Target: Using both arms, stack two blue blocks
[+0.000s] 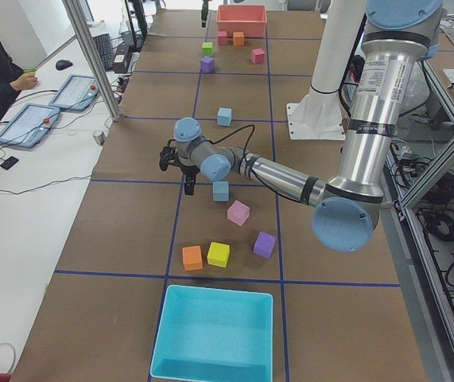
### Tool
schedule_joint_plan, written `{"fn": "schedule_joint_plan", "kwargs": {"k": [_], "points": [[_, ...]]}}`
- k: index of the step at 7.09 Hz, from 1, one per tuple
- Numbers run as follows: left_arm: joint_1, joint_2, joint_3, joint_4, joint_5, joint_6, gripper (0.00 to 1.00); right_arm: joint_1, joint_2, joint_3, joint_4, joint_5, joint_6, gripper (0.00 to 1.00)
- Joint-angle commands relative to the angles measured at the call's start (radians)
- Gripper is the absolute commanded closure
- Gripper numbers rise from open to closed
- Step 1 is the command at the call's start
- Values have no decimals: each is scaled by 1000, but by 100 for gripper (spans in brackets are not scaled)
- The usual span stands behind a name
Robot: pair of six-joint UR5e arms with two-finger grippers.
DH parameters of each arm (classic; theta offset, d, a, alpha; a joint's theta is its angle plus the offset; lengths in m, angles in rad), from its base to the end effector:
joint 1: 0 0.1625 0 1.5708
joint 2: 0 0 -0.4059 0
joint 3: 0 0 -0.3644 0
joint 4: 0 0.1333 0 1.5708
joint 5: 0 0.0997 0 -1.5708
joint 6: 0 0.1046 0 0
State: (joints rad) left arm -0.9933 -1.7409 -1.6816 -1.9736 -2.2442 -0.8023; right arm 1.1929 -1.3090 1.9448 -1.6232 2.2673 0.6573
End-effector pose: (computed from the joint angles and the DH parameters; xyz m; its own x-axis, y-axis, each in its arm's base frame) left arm 0.2420 -0.4961 0.4619 0.6100 0.0591 -0.7902 0.0221 0.9956 0.0915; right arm -0.1324 -0.5130 0.3502 0.6493 -0.0101 0.7604 -0.1122 0.9877 0.1090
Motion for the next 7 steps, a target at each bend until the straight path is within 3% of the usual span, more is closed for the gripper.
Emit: {"fn": "schedule_joint_plan", "kwargs": {"k": [1, 7], "points": [[108, 21, 2, -118, 53, -163, 2, 51, -30, 3, -3, 17, -27, 0], [113, 87, -12, -125, 60, -179, 2, 53, -33, 3, -3, 18, -27, 0]]}}
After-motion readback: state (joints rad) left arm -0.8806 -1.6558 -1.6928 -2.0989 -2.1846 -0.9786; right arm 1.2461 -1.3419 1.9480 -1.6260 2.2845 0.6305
